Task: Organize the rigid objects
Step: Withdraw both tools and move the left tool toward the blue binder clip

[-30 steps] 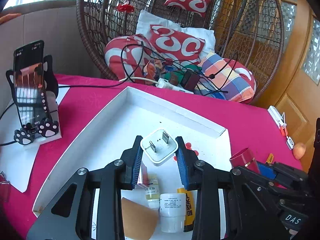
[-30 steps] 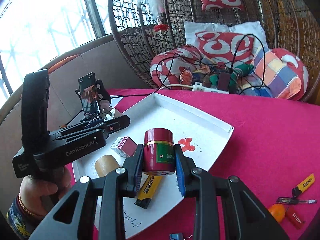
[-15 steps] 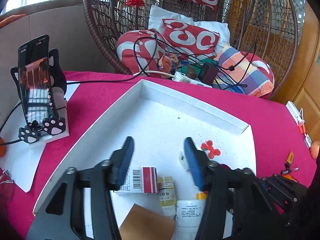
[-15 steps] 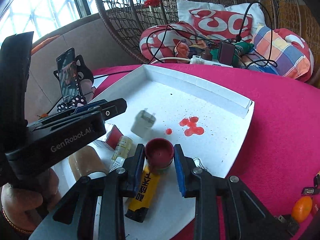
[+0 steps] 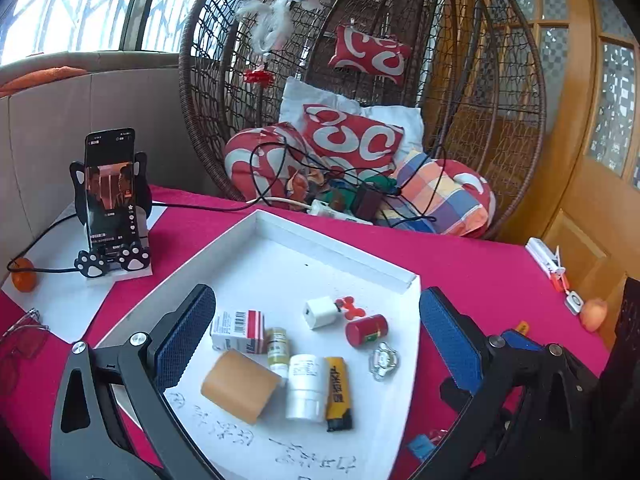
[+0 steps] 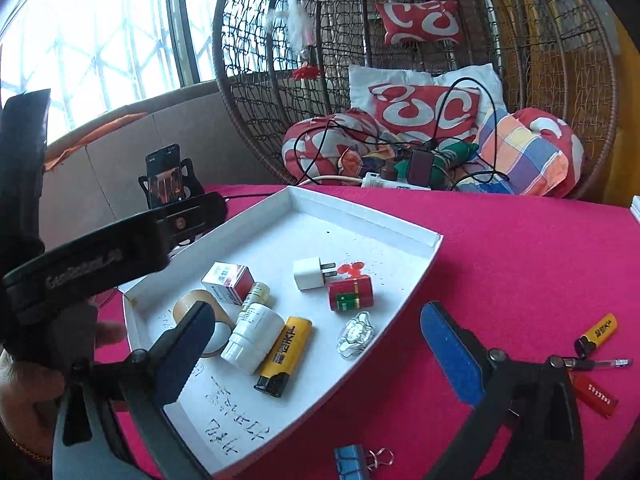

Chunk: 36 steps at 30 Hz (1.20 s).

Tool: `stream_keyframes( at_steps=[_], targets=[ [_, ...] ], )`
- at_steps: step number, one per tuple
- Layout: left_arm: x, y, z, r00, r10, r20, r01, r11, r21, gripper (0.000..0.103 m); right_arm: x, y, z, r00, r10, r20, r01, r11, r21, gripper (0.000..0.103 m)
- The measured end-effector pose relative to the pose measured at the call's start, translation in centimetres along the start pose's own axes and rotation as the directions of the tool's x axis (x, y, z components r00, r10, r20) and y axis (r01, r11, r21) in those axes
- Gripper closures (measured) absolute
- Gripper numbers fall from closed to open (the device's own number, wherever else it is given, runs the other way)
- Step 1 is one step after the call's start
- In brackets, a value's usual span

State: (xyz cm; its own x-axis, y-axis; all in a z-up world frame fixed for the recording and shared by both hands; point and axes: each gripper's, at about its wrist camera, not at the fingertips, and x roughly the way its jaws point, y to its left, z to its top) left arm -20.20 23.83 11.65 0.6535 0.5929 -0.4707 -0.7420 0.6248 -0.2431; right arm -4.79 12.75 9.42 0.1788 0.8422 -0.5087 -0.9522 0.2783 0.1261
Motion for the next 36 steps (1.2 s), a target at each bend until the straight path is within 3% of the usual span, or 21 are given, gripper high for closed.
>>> stream_keyframes(
  at_steps=[3,6,10,13,15,17,18,22,25,29,33,36],
  targets=[
    [-1.8,-1.6,-0.7,0.997,-0.079,0.012,0.079,0.997,0.020,0.000,-2.8,-1.9,-0.3,0.995,-0.063,0.074,0.061,0.998,0.028,0.000],
    [-2.7,-3.0,-1.3,0.992,-0.124,0.015,0.123,0.991,0.045,0.000,-6.3,-4.5,-0.6,0.973,-0.137,0.184,0.118,0.987,0.110,0.000],
    [-2.7,-4.3,-1.8,0.989,-0.146,0.000,0.146,0.986,0.083,0.000,-11.8,-8.2,-0.5,0.905,-0.243,0.350,0.160,0.955,0.250,0.000],
    [-2.3,-4.6,-2.4,0.986,-0.168,-0.024,0.169,0.981,0.092,0.000,-15.2,-10.9,-0.6,0.857,-0.270,0.438,0.110,0.928,0.356,0.000],
    [-2.0,-4.7,-2.9,0.975,-0.217,-0.055,0.221,0.970,0.099,0.000,-16.1,-13.0,-0.7,0.871,-0.274,0.408,0.076,0.896,0.438,0.000],
    [-2.0,-4.6,-3.6,0.946,-0.311,-0.087,0.320,0.941,0.109,0.000,-15.8,-14.9,-1.0,0.904,-0.240,0.353,0.037,0.868,0.495,0.000],
    [-2.0,-4.6,-3.9,0.932,-0.346,-0.107,0.357,0.927,0.116,0.000,-15.8,-15.6,-1.5,0.909,-0.241,0.339,0.036,0.858,0.513,0.000],
    [-2.1,-5.1,-5.1,0.896,-0.409,-0.172,0.437,0.882,0.177,0.000,-16.3,-16.9,-3.8,0.882,-0.340,0.326,0.112,0.824,0.556,0.000],
    [-1.5,-6.3,-6.5,0.848,-0.460,-0.266,0.518,0.826,0.223,0.000,-16.8,-17.9,-5.1,0.882,-0.351,0.314,0.103,0.795,0.598,0.000],
    [-0.9,-8.9,-8.6,0.819,-0.451,-0.354,0.553,0.784,0.281,0.000,-17.0,-18.1,-5.5,0.883,-0.344,0.319,0.092,0.794,0.601,0.000],
    [0.2,-11.3,-10.0,0.798,-0.437,-0.416,0.572,0.767,0.291,0.000,-17.0,-17.6,-5.6,0.881,-0.342,0.328,0.104,0.814,0.571,0.000],
    [1.1,-12.9,-10.8,0.807,-0.402,-0.433,0.555,0.766,0.324,0.000,-16.7,-17.8,-5.9,0.888,-0.333,0.318,0.102,0.816,0.569,0.000]
  ],
)
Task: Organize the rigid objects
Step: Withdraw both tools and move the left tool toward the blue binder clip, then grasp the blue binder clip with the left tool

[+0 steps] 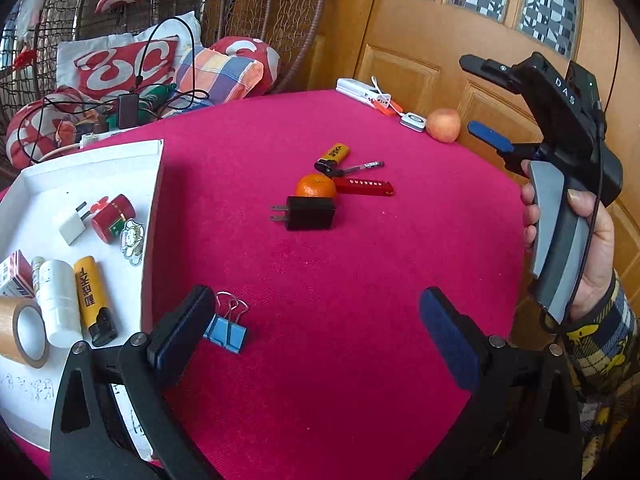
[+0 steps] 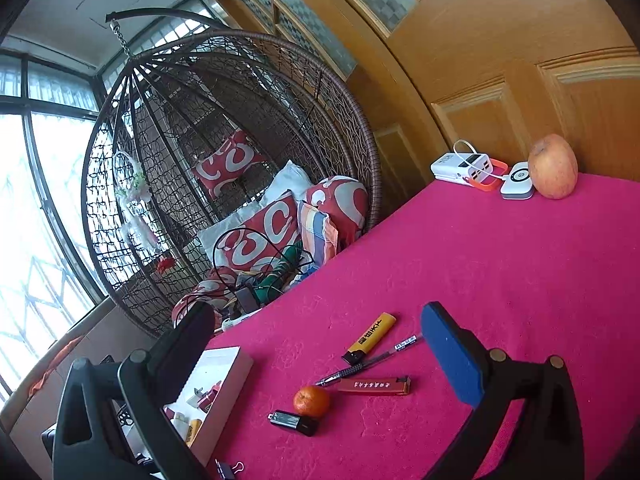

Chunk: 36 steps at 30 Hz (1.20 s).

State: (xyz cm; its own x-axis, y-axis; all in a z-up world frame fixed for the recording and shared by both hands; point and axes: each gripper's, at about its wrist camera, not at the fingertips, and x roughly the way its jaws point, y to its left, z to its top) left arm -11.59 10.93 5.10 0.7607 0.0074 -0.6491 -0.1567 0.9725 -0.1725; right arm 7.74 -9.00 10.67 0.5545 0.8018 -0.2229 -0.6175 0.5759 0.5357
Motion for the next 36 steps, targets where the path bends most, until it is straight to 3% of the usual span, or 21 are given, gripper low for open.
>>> stream_keyframes(
  at_steps=[6,14,20,23,25,30,36],
  targets=[
    [3.6,0.5,1.0,0.992,0.118,-0.053,-0.118,0.993,0.001,0.000,0.3,-1.2,-0.2,0.999,0.010,-0.033,-0.009,0.999,0.039,0.000],
    [5.9,0.5,0.1,0.975,0.188,-0.122,-0.188,0.982,0.011,0.000,0.3,-1.6,-0.3,0.999,0.012,-0.053,-0.010,0.999,0.044,0.000],
    [5.1,-0.6,-0.7,0.979,0.156,-0.127,-0.152,0.987,0.042,0.000,0.4,-1.3,-0.5,0.998,0.025,-0.065,-0.023,0.999,0.044,0.000],
    [4.3,-1.6,-1.0,0.992,0.026,-0.120,-0.025,1.000,0.012,0.000,0.4,-1.2,-0.6,0.997,0.028,-0.068,-0.025,0.999,0.041,0.000],
    [3.8,-2.6,-0.8,0.994,-0.016,-0.112,0.020,0.999,0.037,0.000,0.5,-1.2,-0.7,0.997,0.027,-0.070,-0.024,0.999,0.040,0.000],
    [2.3,-3.0,-0.2,0.995,0.061,-0.075,-0.053,0.992,0.111,0.000,0.5,-1.2,-0.7,0.996,0.034,-0.081,-0.030,0.999,0.043,0.000],
    [1.6,-0.6,-0.7,0.992,0.066,-0.104,-0.060,0.996,0.061,0.000,0.4,-1.5,-0.8,0.997,0.048,-0.066,-0.045,0.998,0.050,0.000]
  ],
)
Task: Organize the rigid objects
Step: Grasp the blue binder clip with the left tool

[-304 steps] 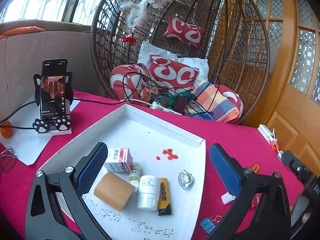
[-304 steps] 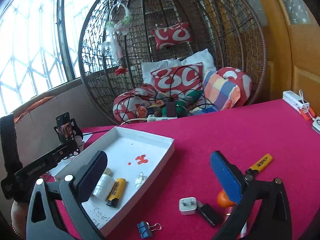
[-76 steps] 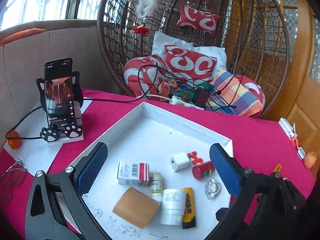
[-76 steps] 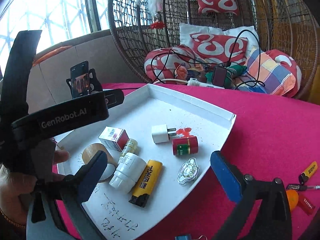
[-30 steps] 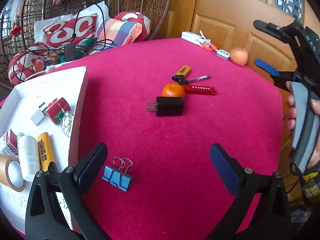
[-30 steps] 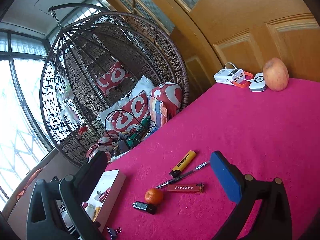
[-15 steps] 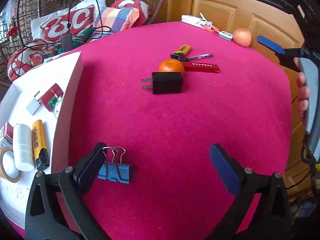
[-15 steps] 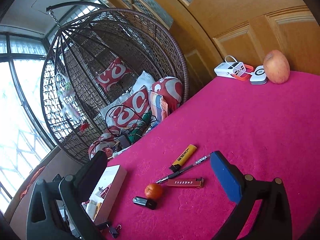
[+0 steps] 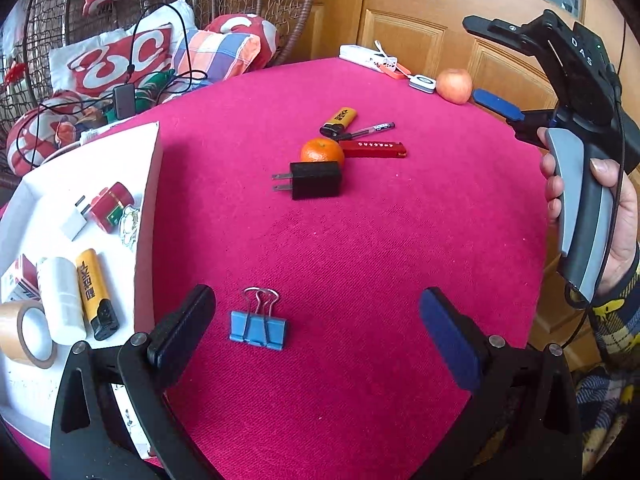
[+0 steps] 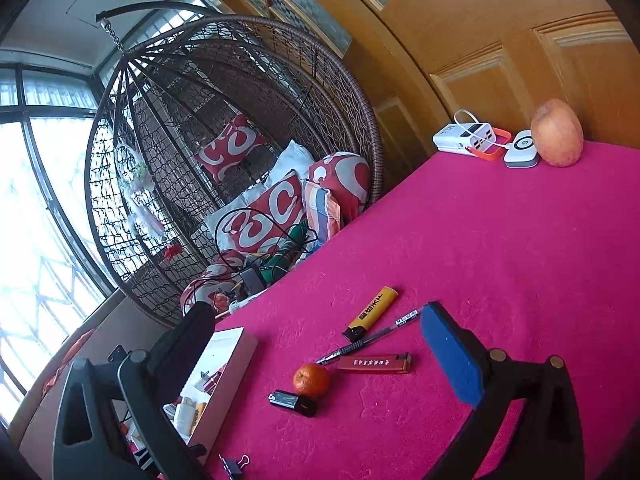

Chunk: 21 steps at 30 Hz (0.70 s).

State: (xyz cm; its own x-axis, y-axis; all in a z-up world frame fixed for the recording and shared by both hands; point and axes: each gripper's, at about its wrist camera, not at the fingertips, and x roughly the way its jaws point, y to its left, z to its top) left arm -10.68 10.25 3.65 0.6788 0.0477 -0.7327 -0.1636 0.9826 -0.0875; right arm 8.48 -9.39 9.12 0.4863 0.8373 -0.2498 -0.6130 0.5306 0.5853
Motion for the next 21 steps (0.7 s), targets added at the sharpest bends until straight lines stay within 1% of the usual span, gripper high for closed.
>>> stream_keyframes(
  at_steps=[3,4,5,9,11,13,16,21],
  targets=[
    [0.8,0.0,-0.2,1.000,-0.010,-0.023,0.010,1.000,-0.016,0.003,0.1,0.0,-0.1,1.000,0.005,-0.002,-0.005,1.000,-0.002,0.000],
    [1.2,-0.1,-0.3,0.999,-0.008,-0.032,0.008,1.000,-0.015,0.008,0.1,0.0,-0.1,1.000,0.006,-0.002,-0.006,1.000,-0.005,0.000],
    [1.5,-0.2,-0.3,0.999,0.006,-0.039,-0.007,1.000,-0.017,0.012,0.1,0.1,-0.1,1.000,0.006,-0.003,-0.006,1.000,-0.007,0.000],
    [2.3,0.1,-0.2,0.996,0.082,-0.046,-0.084,0.996,-0.032,0.023,-0.1,0.3,-0.1,1.000,-0.002,0.010,0.003,1.000,-0.025,0.000],
    [2.3,0.7,-0.2,0.993,0.105,-0.050,-0.107,0.993,-0.039,0.037,-0.1,0.3,-0.1,1.000,-0.004,0.014,0.005,1.000,-0.030,0.000],
    [2.1,1.3,-0.4,0.991,0.117,-0.060,-0.120,0.992,-0.050,0.044,-0.1,0.3,-0.1,1.000,-0.006,0.013,0.006,1.000,-0.031,0.000],
    [1.7,1.6,-0.5,0.993,0.102,-0.061,-0.106,0.992,-0.067,0.044,0.1,0.2,-0.2,1.000,-0.003,0.003,0.003,1.000,-0.027,0.000],
    [1.8,1.4,-0.9,0.986,0.153,-0.069,-0.156,0.987,-0.039,0.044,0.3,0.3,-0.4,1.000,-0.002,-0.010,0.001,1.000,-0.028,0.000]
  ],
)
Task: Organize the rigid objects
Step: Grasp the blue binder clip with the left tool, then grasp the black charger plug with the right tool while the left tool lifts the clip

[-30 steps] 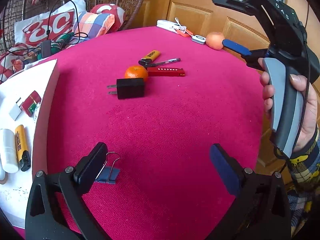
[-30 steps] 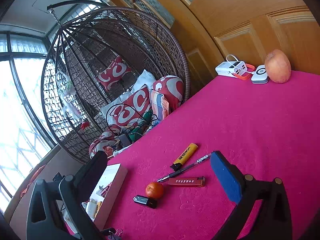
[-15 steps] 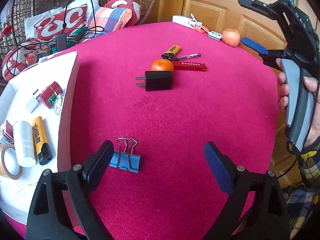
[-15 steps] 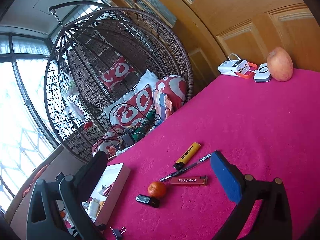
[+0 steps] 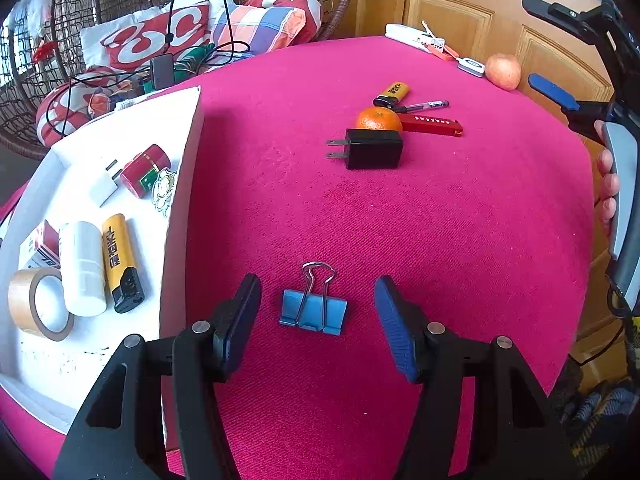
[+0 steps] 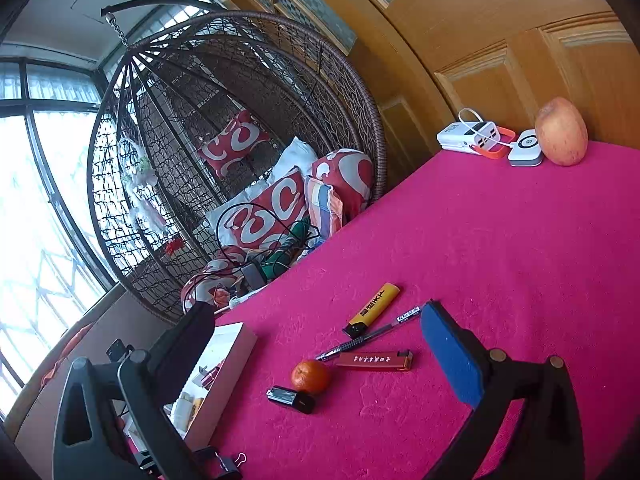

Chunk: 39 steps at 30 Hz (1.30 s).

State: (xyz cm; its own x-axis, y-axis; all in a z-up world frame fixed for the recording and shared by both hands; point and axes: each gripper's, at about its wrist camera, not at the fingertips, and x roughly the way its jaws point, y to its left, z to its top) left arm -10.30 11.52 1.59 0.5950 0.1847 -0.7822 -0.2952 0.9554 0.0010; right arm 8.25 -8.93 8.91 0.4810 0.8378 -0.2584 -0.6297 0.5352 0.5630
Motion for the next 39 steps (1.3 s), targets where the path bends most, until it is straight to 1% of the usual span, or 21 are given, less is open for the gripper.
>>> stream_keyframes(
  at_steps=[5,6,7,8,10,11,12,15,18,21,23,25,27,28,29,30,31,32,35,37,39],
  targets=[
    [0.2,-0.8,-0.4,1.000,0.024,-0.001,-0.024,0.999,0.043,0.044,0.2,0.3,-0.1,1.000,0.005,-0.012,-0.005,1.000,-0.013,0.000],
    [0.3,-1.0,-0.5,1.000,0.008,-0.005,-0.007,0.999,0.047,0.048,0.4,0.4,-0.2,1.000,0.012,-0.026,-0.012,1.000,-0.023,0.000],
    [0.5,-1.1,-0.6,1.000,-0.019,-0.019,0.020,0.999,0.042,0.060,0.8,0.7,-0.4,0.999,0.016,-0.046,-0.018,0.999,-0.038,0.000],
    [0.6,-1.3,-0.7,0.999,-0.031,-0.020,0.031,0.999,0.041,0.068,1.2,1.0,-0.6,0.997,0.018,-0.073,-0.022,0.998,-0.065,0.000],
    [0.4,-1.9,-0.7,1.000,-0.019,-0.008,0.020,0.998,0.057,0.072,2.4,2.1,-1.4,0.990,-0.001,-0.142,-0.019,0.990,-0.142,0.000],
    [0.3,-2.1,-0.7,1.000,-0.009,-0.004,0.009,0.998,0.067,0.072,2.9,2.7,-2.0,0.984,-0.013,-0.176,-0.020,0.983,-0.181,0.000],
    [0.3,-2.3,-0.7,1.000,-0.005,-0.002,0.005,0.997,0.071,0.072,3.6,3.4,-2.6,0.977,-0.026,-0.214,-0.022,0.975,-0.219,0.000],
    [0.1,-2.3,-0.9,1.000,-0.017,0.005,0.017,0.998,0.063,0.072,5.9,5.2,-4.7,0.939,-0.093,-0.331,-0.019,0.947,-0.320,0.000],
    [-0.1,-2.2,-1.1,1.000,-0.024,0.009,0.023,0.998,0.057,0.072,8.1,6.2,-6.7,0.899,-0.114,-0.423,-0.047,0.935,-0.351,0.000],
    [-0.3,-1.8,-1.3,0.999,-0.031,0.014,0.031,0.999,0.037,0.072,9.7,6.7,-8.1,0.868,-0.157,-0.472,-0.036,0.927,-0.374,0.000],
    [-0.4,-1.4,-1.4,0.999,-0.036,0.022,0.036,0.999,0.020,0.072,10.5,7.0,-8.7,0.855,-0.186,-0.484,-0.016,0.924,-0.383,0.000],
    [-0.6,-1.0,-1.4,0.999,-0.040,0.031,0.040,0.999,0.007,0.072,11.3,7.2,-9.2,0.851,-0.210,-0.481,0.008,0.922,-0.388,0.005],
    [-0.8,-0.7,-1.5,0.998,-0.042,0.037,0.042,0.999,-0.003,0.072,12.0,7.3,-9.5,0.846,-0.243,-0.474,0.044,0.919,-0.393,0.017],
    [-0.9,-0.6,-1.5,0.998,-0.040,0.040,0.040,0.999,-0.009,0.072,12.3,7.2,-9.6,0.843,-0.254,-0.474,0.056,0.918,-0.392,0.019],
    [-1.0,-0.4,-1.6,0.998,-0.038,0.043,0.039,0.999,-0.014,0.072,12.4,7.3,-9.6,0.848,-0.266,-0.458,0.070,0.913,-0.401,0.022],
    [-1.0,-0.4,-1.7,0.998,-0.039,0.046,0.040,0.999,-0.018,0.072,12.5,7.4,-9.6,0.854,-0.275,-0.442,0.078,0.907,-0.413,0.031],
    [-1.2,-0.3,-1.7,0.998,-0.039,0.050,0.040,0.999,-0.022,0.072,12.6,7.4,-9.5,0.853,-0.278,-0.441,0.078,0.904,-0.420,0.039],
    [-1.4,-0.3,-1.7,0.998,-0.040,0.056,0.041,0.999,-0.023,0.072,12.7,7.3,-9.5,0.855,-0.271,-0.442,0.068,0.904,-0.422,0.056],
    [-1.8,-0.3,-1.8,0.996,-0.046,0.070,0.048,0.998,-0.027,0.072,12.3,7.1,-9.4,0.854,-0.244,-0.460,0.035,0.908,-0.418,0.056],
    [-2.3,-0.3,-1.7,0.994,-0.051,0.092,0.055,0.998,-0.032,0.072,11.6,6.7,-9.1,0.855,-0.198,-0.480,0.009,0.930,-0.369,0.056],
    [-3.1,-0.5,-1.5,0.992,-0.060,0.115,0.064,0.997,-0.032,0.072,10.8,6.5,-8.7,0.860,-0.151,-0.487,-0.014,0.948,-0.318,0.056]
  ],
)
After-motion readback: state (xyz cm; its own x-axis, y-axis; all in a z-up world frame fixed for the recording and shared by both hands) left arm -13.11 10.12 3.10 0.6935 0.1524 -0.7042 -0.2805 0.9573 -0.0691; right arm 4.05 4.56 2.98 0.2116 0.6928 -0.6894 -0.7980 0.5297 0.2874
